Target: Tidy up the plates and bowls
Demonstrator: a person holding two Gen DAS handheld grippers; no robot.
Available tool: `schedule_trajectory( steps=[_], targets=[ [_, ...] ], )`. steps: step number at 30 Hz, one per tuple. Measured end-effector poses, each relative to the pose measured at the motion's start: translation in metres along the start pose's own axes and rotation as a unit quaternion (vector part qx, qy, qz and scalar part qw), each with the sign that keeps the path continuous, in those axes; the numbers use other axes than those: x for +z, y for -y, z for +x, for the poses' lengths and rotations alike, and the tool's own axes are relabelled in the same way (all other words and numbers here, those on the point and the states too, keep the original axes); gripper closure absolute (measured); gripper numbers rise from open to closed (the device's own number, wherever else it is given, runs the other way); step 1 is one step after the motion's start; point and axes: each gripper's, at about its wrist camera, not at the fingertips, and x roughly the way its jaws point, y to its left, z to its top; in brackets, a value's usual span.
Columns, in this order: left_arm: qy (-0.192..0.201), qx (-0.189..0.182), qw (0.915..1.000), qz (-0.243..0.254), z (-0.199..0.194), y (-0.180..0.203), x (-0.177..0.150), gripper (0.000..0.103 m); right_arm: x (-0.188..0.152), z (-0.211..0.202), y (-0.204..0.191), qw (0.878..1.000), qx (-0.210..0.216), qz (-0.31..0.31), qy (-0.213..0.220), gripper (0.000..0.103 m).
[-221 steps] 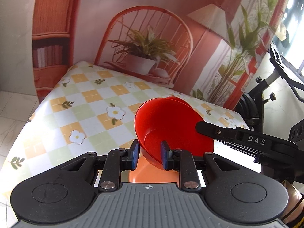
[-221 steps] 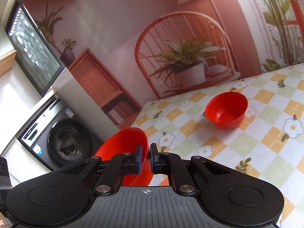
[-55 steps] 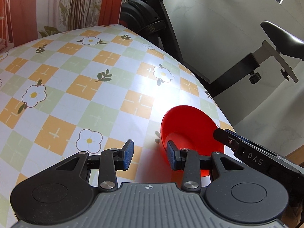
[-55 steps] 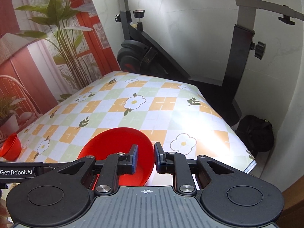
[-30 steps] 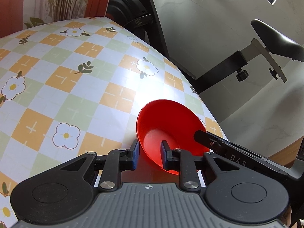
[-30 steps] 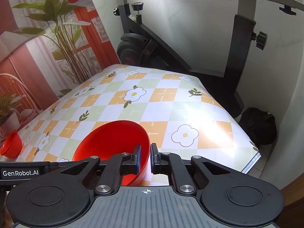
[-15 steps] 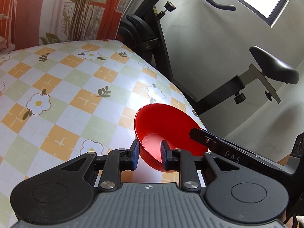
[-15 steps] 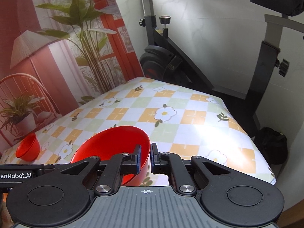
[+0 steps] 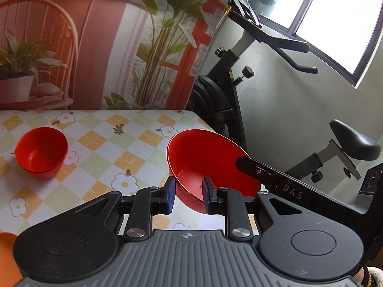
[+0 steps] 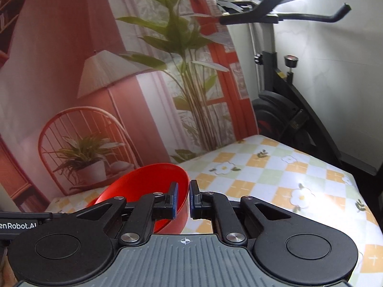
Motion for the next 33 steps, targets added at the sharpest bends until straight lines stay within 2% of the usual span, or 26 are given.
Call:
schedule_trajectory(
  steps=[4, 9, 16, 26, 33],
  targets=[
    [0.016, 0.017, 0.9997, -0.01, -0.018, -0.019, 0.01, 0.078, 0.014, 0.014, -0.032, 0.999, 0.031, -0.022, 0.005, 0.094],
    [0.026, 0.037, 0.9986, -0.027, -0.031, -0.044, 0.014, 0.078, 0.02, 0.037, -0.066, 0.997, 0.062, -0.044, -0.01, 0.094],
    [0.02, 0.052, 0.9966, -0.06, -0.038, -0.086, 0.014, 0.078, 0.018, 0.07, -0.104, 0.993, 0.095, -0.068, -0.035, 0.094],
    [0.025, 0.079, 0.9914, -0.101, -0.029, -0.141, 0.018, 0.078, -0.004, 0.121, -0.142, 0.988, 0.113, -0.091, -0.06, 0.094],
    [0.033, 0.098, 0.9898, -0.097, -0.017, -0.165, 0.023, 0.078, -0.016, 0.16, -0.153, 0.986, 0.113, -0.094, -0.076, 0.094]
  ],
)
